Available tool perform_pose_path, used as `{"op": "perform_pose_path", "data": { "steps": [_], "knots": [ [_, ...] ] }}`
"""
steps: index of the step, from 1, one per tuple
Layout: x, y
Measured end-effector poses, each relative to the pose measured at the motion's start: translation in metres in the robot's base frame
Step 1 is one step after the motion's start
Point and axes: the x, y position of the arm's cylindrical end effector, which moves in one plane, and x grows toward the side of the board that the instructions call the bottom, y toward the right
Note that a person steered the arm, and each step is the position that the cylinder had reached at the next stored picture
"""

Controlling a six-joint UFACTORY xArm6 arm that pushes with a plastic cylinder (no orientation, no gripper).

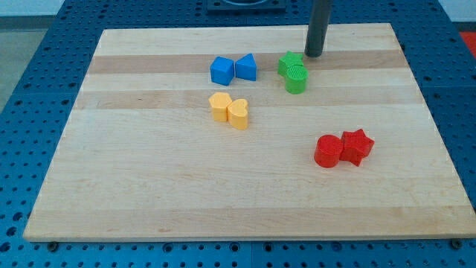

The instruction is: Slightly move the green star towards left

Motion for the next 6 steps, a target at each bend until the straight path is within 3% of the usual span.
{"op": "perform_pose_path", "data": {
  "steps": [4, 6],
  "knots": [
    [0.028, -0.027],
    [0.014, -0.024]
  ]
}}
